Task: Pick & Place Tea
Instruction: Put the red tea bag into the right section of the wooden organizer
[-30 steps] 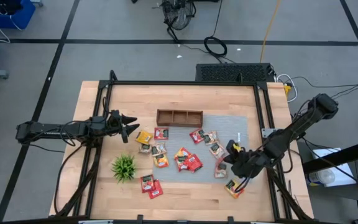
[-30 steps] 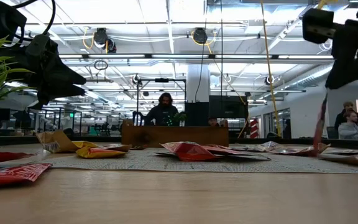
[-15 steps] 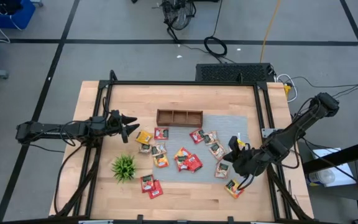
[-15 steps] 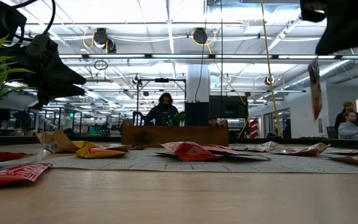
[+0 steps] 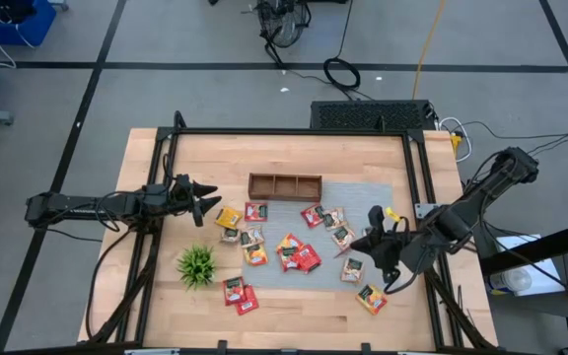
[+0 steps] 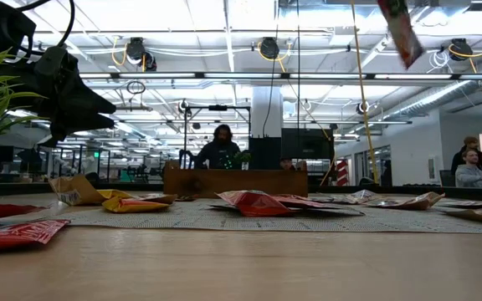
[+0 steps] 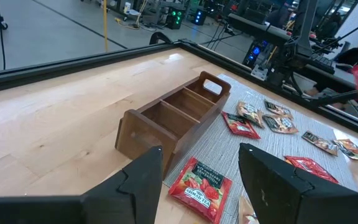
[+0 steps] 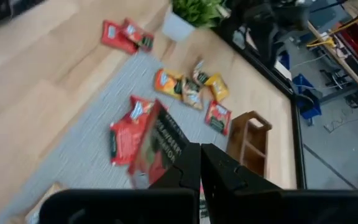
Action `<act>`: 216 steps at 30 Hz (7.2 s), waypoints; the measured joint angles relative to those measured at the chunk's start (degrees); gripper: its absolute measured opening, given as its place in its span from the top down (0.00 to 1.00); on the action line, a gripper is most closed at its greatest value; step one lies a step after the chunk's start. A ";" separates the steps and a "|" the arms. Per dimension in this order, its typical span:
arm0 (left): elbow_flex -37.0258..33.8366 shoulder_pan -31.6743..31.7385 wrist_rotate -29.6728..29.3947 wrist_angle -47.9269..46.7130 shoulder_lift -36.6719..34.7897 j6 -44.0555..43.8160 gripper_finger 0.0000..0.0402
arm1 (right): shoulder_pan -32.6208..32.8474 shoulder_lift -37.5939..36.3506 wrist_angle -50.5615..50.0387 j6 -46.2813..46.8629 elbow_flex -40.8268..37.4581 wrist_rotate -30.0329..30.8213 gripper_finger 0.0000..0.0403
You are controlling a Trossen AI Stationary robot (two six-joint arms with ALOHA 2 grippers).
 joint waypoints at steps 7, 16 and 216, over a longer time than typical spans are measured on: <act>0.00 0.00 0.02 0.00 0.00 0.00 0.47 | -1.74 0.02 -2.51 2.82 5.66 -0.01 1.00; 0.00 0.02 0.01 0.00 0.00 0.00 0.47 | -3.96 0.17 -2.93 1.84 7.73 -0.45 1.00; 0.00 0.00 -0.01 0.00 0.00 0.00 0.47 | -33.20 8.09 26.38 136.15 -35.16 -11.04 1.00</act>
